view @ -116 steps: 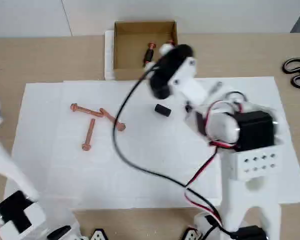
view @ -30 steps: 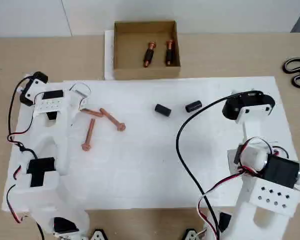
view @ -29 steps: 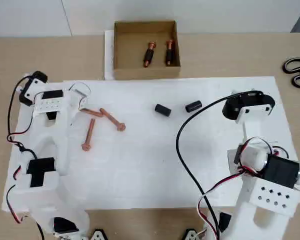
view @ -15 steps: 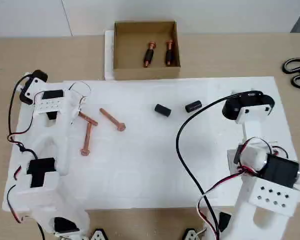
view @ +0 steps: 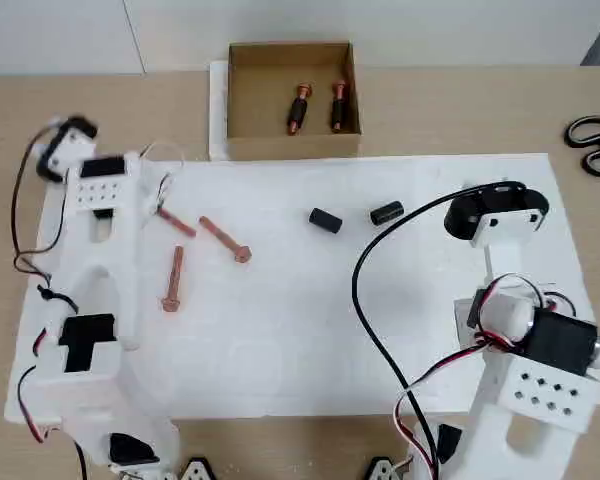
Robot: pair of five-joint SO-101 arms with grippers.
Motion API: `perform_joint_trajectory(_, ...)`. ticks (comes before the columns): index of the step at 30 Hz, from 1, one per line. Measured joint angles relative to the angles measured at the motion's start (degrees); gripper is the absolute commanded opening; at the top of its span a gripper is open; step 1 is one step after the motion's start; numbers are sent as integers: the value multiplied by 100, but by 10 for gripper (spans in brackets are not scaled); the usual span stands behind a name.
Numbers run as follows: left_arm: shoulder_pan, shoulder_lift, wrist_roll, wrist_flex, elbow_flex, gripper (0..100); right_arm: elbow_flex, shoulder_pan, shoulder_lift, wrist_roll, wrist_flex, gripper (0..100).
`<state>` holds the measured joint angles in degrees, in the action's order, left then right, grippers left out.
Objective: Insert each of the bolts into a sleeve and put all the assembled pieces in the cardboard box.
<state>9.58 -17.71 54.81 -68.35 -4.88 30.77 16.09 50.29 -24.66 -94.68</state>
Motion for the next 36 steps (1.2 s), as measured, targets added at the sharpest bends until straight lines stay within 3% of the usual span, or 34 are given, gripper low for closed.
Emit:
perform_joint_trajectory(7, -440, 0, -818, -2163, -2338, 7, 0, 0, 0, 0, 0, 5)
perform_joint_trajectory(11, -545, 9, -1275, -2980, -3376, 7, 0, 0, 0, 0, 0, 4)
perform_joint_trajectory(17, -642, 185, -2189, -3103, -3912, 7, 0, -193, 0, 44, 229, 4)
perform_joint_trajectory(22, -1134, 1231, -2497, -3103, -3921, 7, -44, -914, 0, 571, 334, 4)
perform_joint_trajectory(30, -1635, 2611, -2558, -3103, -3965, 7, -237, -2462, 9, 826, 281, 4)
perform_joint_trajectory(36, -1714, 3226, -2558, -3103, -3965, 7, -237, -2831, 9, 826, 255, 4)
